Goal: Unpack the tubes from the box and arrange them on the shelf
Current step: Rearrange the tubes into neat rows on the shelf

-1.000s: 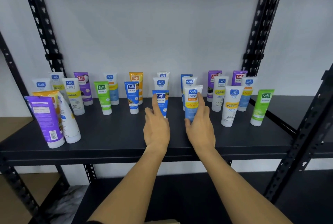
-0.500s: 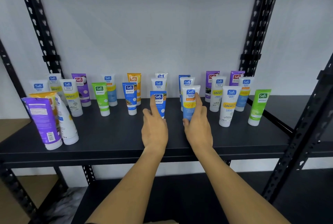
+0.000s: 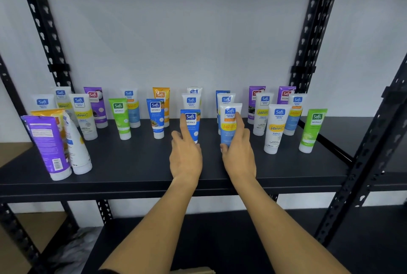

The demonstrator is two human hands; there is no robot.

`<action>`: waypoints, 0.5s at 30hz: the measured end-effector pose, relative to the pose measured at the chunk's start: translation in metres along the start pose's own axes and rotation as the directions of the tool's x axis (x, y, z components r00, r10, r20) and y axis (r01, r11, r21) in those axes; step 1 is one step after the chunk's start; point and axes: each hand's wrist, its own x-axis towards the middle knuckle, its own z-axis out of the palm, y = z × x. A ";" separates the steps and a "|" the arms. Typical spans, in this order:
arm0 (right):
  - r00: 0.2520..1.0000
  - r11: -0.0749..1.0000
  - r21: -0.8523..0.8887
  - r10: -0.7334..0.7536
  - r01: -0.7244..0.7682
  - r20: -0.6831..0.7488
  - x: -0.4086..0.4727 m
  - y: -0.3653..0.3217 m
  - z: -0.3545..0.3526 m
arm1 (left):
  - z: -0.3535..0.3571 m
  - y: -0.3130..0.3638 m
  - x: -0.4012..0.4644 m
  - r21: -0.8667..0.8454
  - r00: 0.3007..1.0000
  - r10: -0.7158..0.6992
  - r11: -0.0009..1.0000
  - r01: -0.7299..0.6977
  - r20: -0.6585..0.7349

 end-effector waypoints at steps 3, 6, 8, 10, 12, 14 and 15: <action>1.000 1.000 0.028 0.009 -0.008 -0.024 -0.001 -0.002 -0.001 | -0.001 0.001 -0.001 0.010 1.000 0.005 1.000 -0.005 0.005; 0.998 0.994 0.105 0.026 -0.020 -0.056 -0.003 -0.003 -0.004 | -0.002 0.003 -0.002 -0.002 1.000 -0.003 1.000 0.003 0.004; 0.997 0.993 0.112 0.033 -0.025 -0.074 -0.003 -0.003 -0.005 | -0.004 0.002 -0.004 -0.007 1.000 -0.002 1.000 0.002 -0.012; 0.995 0.997 0.073 0.041 -0.035 -0.087 -0.004 -0.003 -0.006 | -0.007 -0.003 -0.006 -0.001 1.000 -0.008 1.000 0.008 -0.022; 0.995 0.998 -0.003 0.066 -0.067 -0.078 -0.007 -0.003 -0.008 | -0.012 -0.009 -0.007 0.025 0.999 -0.045 0.999 0.044 0.012; 0.994 0.989 -0.102 0.109 -0.111 -0.030 -0.012 -0.002 -0.011 | -0.018 -0.018 -0.008 0.129 0.991 -0.087 0.989 0.073 0.106; 0.992 0.981 -0.149 0.129 -0.127 0.006 -0.015 0.000 -0.012 | -0.021 -0.022 -0.008 0.200 0.980 -0.110 0.977 0.077 0.164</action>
